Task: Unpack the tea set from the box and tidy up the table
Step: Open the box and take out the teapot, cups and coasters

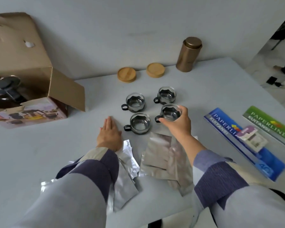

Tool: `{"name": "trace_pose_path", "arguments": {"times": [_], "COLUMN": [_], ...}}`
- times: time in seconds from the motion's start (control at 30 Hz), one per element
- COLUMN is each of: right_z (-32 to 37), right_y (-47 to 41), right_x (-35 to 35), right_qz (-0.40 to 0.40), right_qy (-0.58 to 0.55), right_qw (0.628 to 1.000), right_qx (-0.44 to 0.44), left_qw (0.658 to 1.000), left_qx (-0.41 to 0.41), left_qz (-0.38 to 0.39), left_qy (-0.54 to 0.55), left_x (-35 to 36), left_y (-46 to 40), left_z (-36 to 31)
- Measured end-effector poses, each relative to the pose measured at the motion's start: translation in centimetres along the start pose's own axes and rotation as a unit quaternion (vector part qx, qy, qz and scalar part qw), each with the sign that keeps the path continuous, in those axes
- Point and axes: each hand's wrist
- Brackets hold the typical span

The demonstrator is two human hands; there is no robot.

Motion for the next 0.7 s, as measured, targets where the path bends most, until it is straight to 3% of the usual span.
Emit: {"name": "trace_pose_path", "arguments": {"times": [0.27, 0.57, 0.7], "right_z": [-2.4, -1.9, 1.1], "right_y": [-0.6, -0.3, 0.0], "right_x": [0.8, -1.6, -3.1], "right_qz": [-0.003, 0.079, 0.078], "right_qy": [0.028, 0.001, 0.095], "right_qw": [0.999, 0.997, 0.990], "right_qx": [-0.016, -0.016, -0.074], "left_qw": [1.000, 1.000, 0.999], "left_qx": [0.000, -0.003, -0.001], "left_qz": [-0.002, 0.010, 0.039], "left_qy": [-0.015, -0.021, -0.036], "left_x": [0.6, 0.4, -1.1], "left_y": [-0.2, -0.4, -0.6], "left_z": [0.1, 0.1, -0.1]}}
Point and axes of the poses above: each hand's wrist, its own y-axis away from the middle knuckle, its own x-axis out of the palm, z = x × y, and after that the axes turned 14 degrees about y, right-handed
